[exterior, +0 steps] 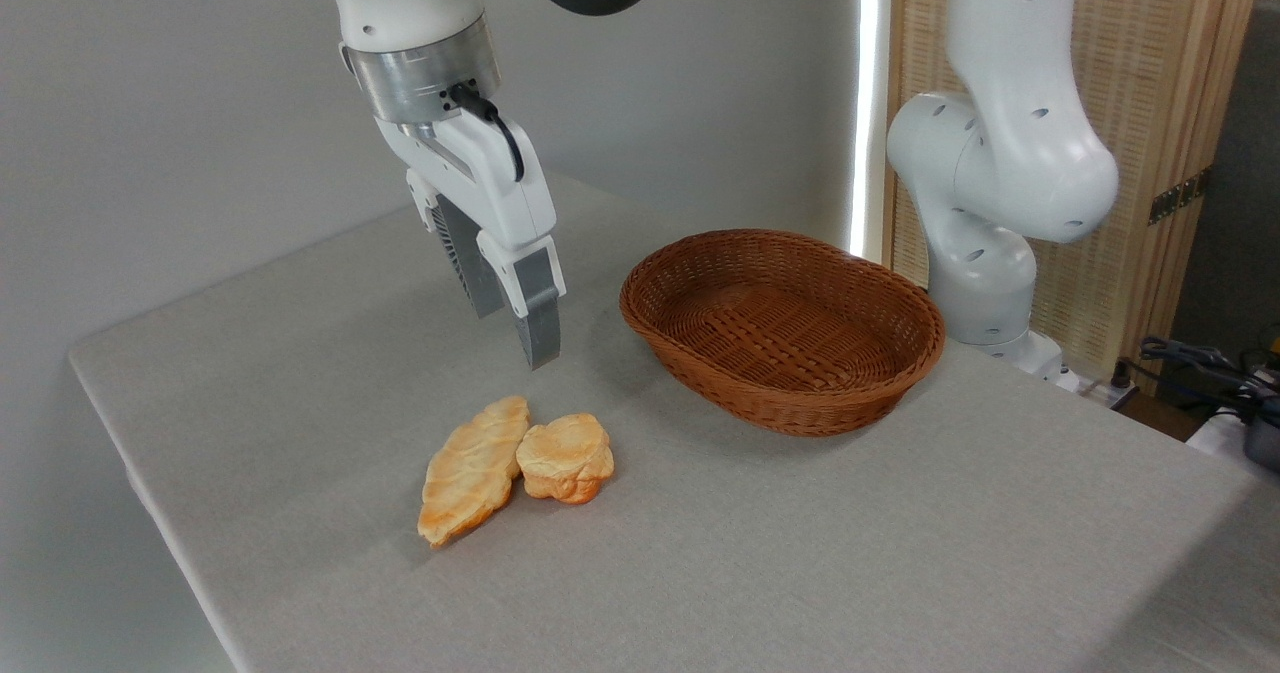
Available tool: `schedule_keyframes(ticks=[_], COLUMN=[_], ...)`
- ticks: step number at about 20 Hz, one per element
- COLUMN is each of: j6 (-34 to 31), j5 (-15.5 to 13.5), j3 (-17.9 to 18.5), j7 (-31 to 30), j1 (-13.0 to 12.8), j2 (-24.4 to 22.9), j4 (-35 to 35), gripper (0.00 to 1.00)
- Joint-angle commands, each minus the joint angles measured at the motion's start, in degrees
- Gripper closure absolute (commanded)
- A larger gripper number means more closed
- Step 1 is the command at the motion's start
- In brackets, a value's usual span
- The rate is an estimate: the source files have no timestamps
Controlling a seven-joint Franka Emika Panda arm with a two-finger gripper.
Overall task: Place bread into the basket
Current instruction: 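Lower the open gripper over the small round bun, then close the gripper on the small round bun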
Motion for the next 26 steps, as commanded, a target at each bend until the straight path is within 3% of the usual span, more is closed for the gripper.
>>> schedule_keyframes(ticks=[1, 5, 13, 26], j6=[1.4, 9.2, 15.5, 16.5], j5=[-0.6, -0.3, -0.2, 0.7], j3=[0.6, 0.7, 0.6, 0.5], j7=[0.6, 0.6, 4.4, 6.5], j1=[-0.7, -0.8, -0.8, -0.9], j2=[-0.2, -0.6, 0.9, 3.4], j4=[-2.2, -8.2, -15.0, -16.3], gripper=[0.0, 0.0, 0.0, 0.0])
